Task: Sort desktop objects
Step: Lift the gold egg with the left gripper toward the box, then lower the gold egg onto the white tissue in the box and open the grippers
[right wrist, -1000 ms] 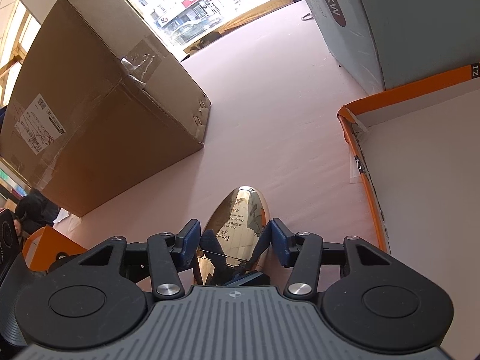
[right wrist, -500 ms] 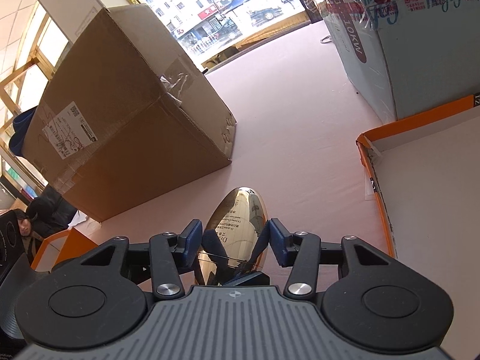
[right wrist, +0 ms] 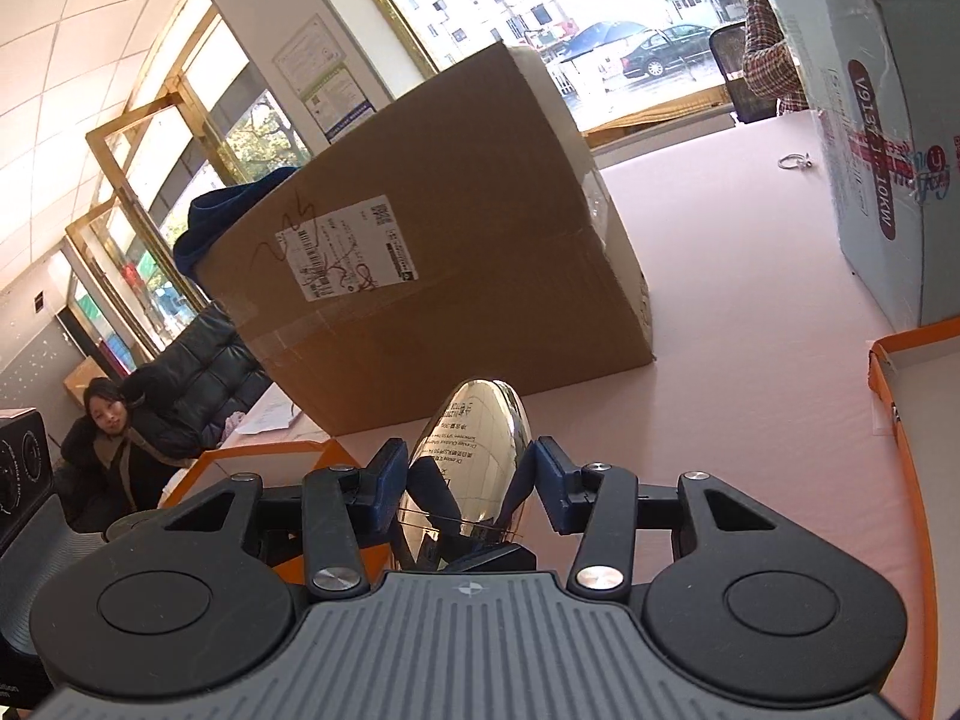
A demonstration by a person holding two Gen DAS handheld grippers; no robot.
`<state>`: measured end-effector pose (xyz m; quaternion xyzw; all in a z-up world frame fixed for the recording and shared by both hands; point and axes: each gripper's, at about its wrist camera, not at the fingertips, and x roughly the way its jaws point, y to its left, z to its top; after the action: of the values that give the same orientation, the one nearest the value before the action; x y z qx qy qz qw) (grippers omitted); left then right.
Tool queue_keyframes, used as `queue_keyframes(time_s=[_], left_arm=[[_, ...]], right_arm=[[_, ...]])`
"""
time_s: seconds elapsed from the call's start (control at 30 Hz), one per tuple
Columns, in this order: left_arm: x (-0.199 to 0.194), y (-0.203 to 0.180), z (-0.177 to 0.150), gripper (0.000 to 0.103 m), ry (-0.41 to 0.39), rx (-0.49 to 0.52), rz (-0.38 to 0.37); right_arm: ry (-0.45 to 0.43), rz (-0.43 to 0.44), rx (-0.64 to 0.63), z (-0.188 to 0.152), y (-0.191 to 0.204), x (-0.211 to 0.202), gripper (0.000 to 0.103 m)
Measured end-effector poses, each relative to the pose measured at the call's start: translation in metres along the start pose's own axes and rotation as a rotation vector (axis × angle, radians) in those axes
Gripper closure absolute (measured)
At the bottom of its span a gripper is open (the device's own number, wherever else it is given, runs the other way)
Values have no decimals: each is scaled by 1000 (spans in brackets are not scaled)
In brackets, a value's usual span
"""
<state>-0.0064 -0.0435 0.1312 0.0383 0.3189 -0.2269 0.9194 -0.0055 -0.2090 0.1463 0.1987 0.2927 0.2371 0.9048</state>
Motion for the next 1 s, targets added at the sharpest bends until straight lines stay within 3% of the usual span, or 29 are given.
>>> queue_keyframes(time_s=[0.27,0.53,0.73,0.9,1.0], left_arm=[[-94,56,-12,51,-97,-56,72],[-153,112,-37,51,-127,-108,159],[-164,153,-54,51,-110,-167,228],[-146,190,-69,51,-22,-225,299],[-129,210,-78,51,35,-258,305]], right_arm=[[3,49,-154,-3,111,10,60],[42,88,-285,-19,197,41,60],[109,117,-327,-36,231,82,60],[172,127,-347,-50,252,122,60],[221,117,-327,-59,253,147,60]])
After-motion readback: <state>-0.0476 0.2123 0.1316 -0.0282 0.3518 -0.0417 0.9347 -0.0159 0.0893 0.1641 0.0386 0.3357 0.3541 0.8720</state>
